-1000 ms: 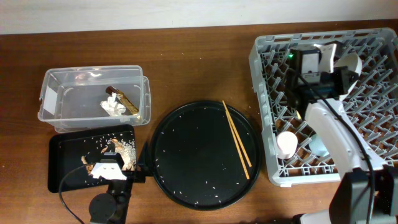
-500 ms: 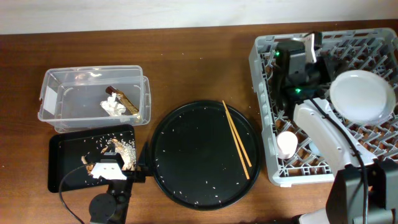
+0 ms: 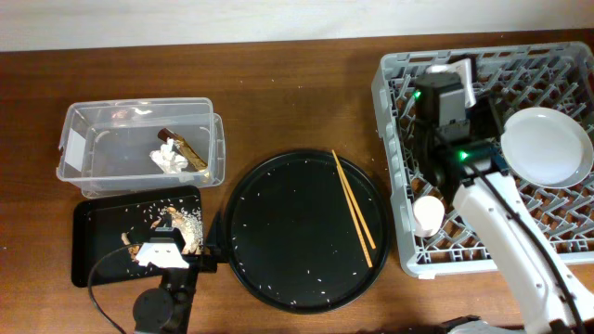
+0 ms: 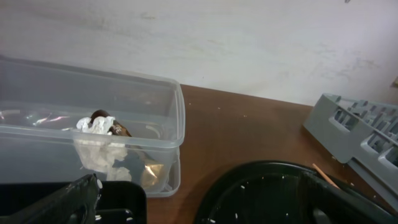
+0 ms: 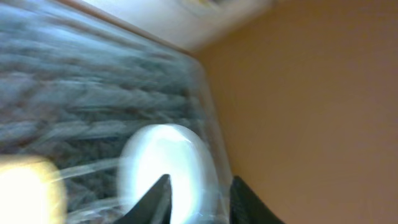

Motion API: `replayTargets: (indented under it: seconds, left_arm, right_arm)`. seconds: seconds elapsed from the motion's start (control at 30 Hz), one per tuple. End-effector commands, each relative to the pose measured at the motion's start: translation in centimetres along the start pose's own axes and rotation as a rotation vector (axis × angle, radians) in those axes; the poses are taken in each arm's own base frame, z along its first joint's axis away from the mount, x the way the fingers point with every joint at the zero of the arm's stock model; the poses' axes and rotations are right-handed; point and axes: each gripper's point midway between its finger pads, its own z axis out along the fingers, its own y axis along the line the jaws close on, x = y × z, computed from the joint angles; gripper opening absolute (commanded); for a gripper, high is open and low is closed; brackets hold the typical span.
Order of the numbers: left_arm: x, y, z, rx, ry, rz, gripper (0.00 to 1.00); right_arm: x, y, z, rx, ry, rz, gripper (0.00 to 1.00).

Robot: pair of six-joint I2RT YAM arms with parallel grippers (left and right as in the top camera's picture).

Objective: Sort waste into correct bins and load items into the dishwasher rack

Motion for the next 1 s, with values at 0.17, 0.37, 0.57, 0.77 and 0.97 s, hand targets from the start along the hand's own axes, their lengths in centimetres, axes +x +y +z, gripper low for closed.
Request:
replayTargets:
  seconds: [0.17,0.37,0.57,0.77,0.97]
  left_arm:
    - [0.2,0.0,0.0,0.005,0.001,0.012,0.99]
    - [0.2,0.0,0.0,0.005,0.001,0.012,0.99]
    - [0.2,0.0,0.0,0.005,0.001,0.012,0.99]
    - [0.2,0.0,0.0,0.005,0.001,0.012,0.99]
    - [0.2,0.0,0.0,0.005,0.001,0.012,0.99]
  right_arm:
    - [5.4,2.2,1.0,-0.521,0.246,0.755,0.6]
    - [16.6,-2.6,9.3,-0.564,0.576,1.287,0.69]
    - [20.7,0.8,13.2,-0.577,0.736,1.316,0.57]
    - [22.3,-0.9,12.6,-0.543,0.758,1.37,0.54]
    - [17.8,-3.6,11.2,-0.652,0.589,1.401,0.54]
